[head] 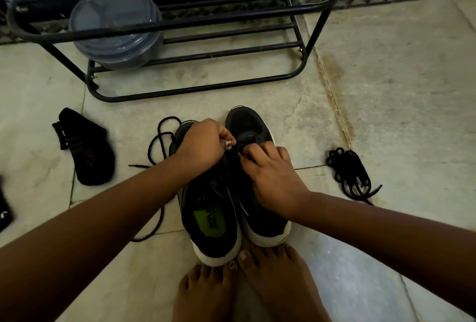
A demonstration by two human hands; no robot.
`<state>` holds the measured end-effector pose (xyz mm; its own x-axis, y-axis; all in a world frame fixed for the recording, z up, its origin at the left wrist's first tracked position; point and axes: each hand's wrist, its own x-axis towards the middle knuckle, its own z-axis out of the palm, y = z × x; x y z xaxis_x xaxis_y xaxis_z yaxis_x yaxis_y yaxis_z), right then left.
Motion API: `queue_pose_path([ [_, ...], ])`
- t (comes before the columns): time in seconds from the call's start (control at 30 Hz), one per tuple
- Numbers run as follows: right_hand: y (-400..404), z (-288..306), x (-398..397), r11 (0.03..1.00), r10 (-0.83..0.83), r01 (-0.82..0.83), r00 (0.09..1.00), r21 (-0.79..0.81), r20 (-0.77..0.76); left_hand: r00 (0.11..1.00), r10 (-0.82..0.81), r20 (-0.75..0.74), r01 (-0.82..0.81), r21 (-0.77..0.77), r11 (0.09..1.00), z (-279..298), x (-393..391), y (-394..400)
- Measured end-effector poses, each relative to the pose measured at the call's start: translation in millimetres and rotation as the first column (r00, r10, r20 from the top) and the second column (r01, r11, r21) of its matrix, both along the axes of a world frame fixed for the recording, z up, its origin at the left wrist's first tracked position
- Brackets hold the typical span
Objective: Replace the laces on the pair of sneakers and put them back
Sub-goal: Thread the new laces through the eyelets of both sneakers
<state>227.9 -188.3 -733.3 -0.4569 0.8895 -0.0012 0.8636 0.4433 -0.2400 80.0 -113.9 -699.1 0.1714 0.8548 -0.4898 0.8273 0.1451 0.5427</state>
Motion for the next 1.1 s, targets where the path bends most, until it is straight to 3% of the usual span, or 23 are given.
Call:
queue_pose_path([
  [0.3, -1.6, 0.2, -1.0, 1.000, 0.020, -0.020, 1.000, 0.014, 0.013, 0.984, 0.148, 0.094, -0.155, 0.073, 0.985, 3.1, -6.4, 10.5],
  [0.47, -2.7, -2.4, -2.2, 0.999, 0.022, -0.023, 1.000, 0.039, 0.022, 0.992, -0.025, -0.125, 0.042, 0.129, 0.991, 3.7, -3.7, 0.2],
  [0.57, -2.7, -4.4, -1.4, 0.998, 0.032, -0.033, 0.999, 0.048, 0.024, 0.989, -0.036, -0.144, 0.052, 0.106, 0.993, 3.9, -1.0, -0.5],
  [0.7, 0.1, -5.5, -0.7, 0.999, 0.040, -0.043, 0.996, -0.032, -0.085, 0.990, -0.015, -0.137, 0.029, 0.102, 0.994, 2.8, 0.6, 3.1],
  [0.83, 26.0, 6.7, -2.2, 0.967, -0.168, 0.103, 0.945, -0.232, -0.280, 0.995, 0.002, -0.102, 0.008, 0.097, 0.995, -4.5, -1.2, -0.8],
  [0.93, 47.7, 15.0, -6.0, 0.954, -0.172, 0.119, 0.969, -0.276, -0.177, 0.999, 0.011, -0.037, -0.009, 0.056, 0.998, -10.2, -5.4, -1.9],
  [1.1, 53.6, 17.3, -19.3, 0.975, -0.122, 0.118, 0.993, -0.186, -0.010, 1.000, 0.012, -0.025, -0.011, 0.032, 0.999, -15.2, -9.9, 0.8],
])
